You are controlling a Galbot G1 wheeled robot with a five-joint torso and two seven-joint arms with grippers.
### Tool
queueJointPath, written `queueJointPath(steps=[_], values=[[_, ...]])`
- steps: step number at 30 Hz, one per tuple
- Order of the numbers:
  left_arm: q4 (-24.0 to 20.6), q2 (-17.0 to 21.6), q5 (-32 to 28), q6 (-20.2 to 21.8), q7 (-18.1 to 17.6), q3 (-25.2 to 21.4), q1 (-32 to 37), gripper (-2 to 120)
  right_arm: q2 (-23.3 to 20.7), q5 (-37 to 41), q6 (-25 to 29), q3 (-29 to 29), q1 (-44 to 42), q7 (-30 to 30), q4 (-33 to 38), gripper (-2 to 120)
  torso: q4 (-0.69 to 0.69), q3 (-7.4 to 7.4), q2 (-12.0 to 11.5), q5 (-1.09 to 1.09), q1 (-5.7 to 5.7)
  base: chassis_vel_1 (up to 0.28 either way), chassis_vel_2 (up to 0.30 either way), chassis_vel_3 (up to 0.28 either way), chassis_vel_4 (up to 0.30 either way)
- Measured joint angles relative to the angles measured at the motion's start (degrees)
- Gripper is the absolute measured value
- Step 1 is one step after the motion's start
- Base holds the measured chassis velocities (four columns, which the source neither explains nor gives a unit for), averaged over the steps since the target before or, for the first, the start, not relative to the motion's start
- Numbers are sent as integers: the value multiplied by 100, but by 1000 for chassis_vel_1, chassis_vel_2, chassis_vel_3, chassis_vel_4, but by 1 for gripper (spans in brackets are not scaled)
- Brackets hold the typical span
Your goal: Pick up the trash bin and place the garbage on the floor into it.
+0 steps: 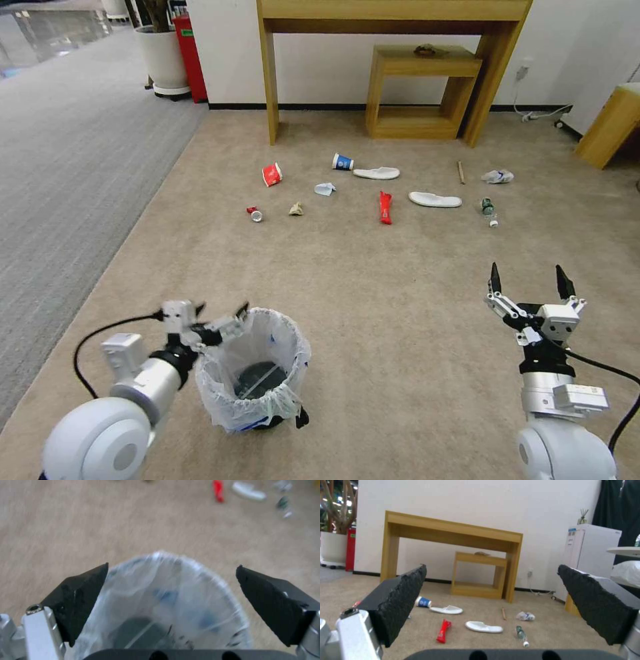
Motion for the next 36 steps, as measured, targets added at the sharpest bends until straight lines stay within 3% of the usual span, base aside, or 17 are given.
queueJointPath(steps=[4,11,24,36], values=[[386,18,-206,317,-410,126,-129,100,-23,-2,4,-12,-12,0,0,100,0,0,0,0,0,0,0,0,0],[857,9,-230,388,-539,190,-204,100,-49,-8,12,-29,1,-2,-14,100,1,0,0,0,0,0,0,0,0],[1605,9,-92,359,-508,145,-479,100,-56,-25,53,-38,-18,-10,-49,100,0,0,0,0,-1,0,0,0,0],[1990,-11,-68,343,-375,216,-690,100,-49,-49,65,-12,-53,-16,-32,100,1,0,0,0,-1,0,0,0,0]])
